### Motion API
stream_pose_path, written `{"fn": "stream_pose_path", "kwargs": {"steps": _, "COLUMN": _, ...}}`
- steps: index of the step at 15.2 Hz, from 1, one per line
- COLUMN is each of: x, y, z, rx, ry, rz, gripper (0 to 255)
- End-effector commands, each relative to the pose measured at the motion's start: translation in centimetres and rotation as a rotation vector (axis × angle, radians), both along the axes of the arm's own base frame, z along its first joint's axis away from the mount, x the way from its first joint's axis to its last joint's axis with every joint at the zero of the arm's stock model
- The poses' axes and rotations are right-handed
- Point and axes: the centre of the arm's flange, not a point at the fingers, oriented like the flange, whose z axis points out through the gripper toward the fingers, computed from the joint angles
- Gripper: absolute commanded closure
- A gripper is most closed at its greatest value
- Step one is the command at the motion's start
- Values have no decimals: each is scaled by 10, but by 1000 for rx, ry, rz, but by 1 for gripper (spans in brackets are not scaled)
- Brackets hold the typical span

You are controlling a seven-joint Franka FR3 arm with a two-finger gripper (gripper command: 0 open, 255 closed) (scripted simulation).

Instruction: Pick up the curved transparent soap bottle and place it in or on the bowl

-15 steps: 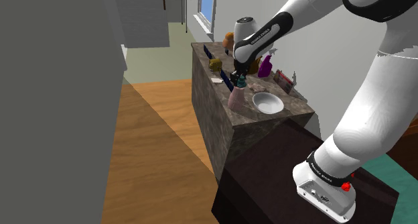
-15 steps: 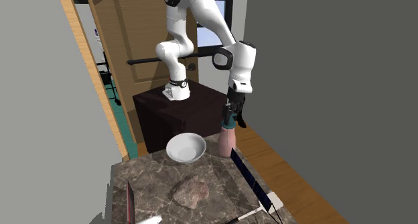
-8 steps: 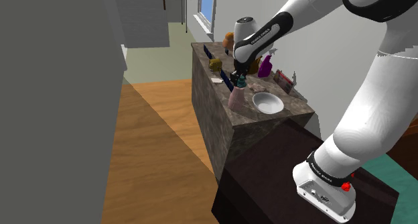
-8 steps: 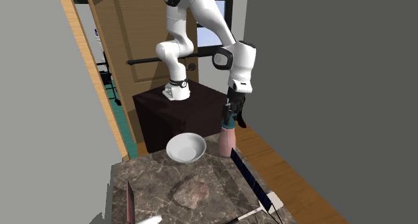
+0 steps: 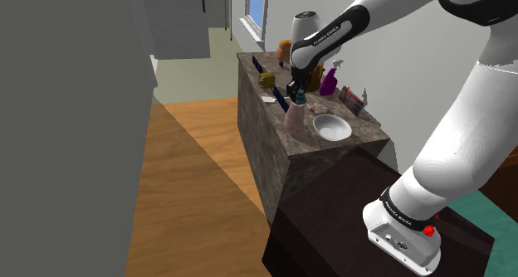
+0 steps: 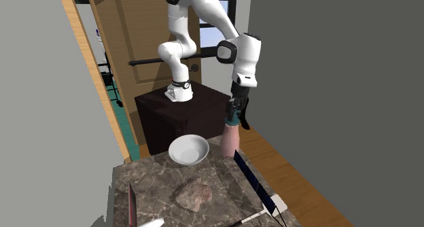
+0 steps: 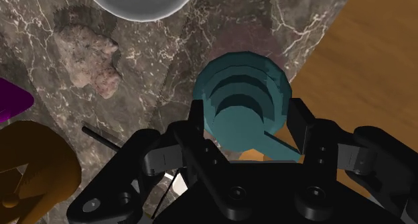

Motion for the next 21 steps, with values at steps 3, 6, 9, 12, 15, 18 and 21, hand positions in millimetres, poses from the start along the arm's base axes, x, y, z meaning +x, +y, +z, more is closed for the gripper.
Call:
{"fn": "stream_pose_path", "kwargs": {"steps": 3, "x": -1, "y": 0, "z": 22, "rx": 0, "ry": 0, "rz": 0, "gripper": 255}}
{"fn": "stream_pose_path", "kwargs": {"steps": 6, "x": -1, "y": 0, "z": 38, "rx": 0, "ry": 0, "rz": 0, "gripper": 255}}
{"fn": "stream_pose_path", "kwargs": {"steps": 9, "x": -1, "y": 0, "z": 53, "rx": 0, "ry": 0, "rz": 0, "gripper": 255}}
{"fn": "stream_pose_path", "kwargs": {"steps": 12, "x": -1, "y": 0, "z": 69, "rx": 0, "ry": 0, "rz": 0, "gripper": 255}}
{"fn": "stream_pose_path", "kwargs": {"steps": 15, "x": -1, "y": 0, "z": 85, "rx": 0, "ry": 0, "rz": 0, "gripper": 255}}
{"fn": "stream_pose_path", "kwargs": {"steps": 18, "x": -1, "y": 0, "z": 101, "rx": 0, "ry": 0, "rz": 0, "gripper": 255}}
{"fn": "stream_pose_path", "kwargs": {"steps": 21, "x": -16, "y": -19, "z": 114, "rx": 0, "ry": 0, "rz": 0, "gripper": 255}}
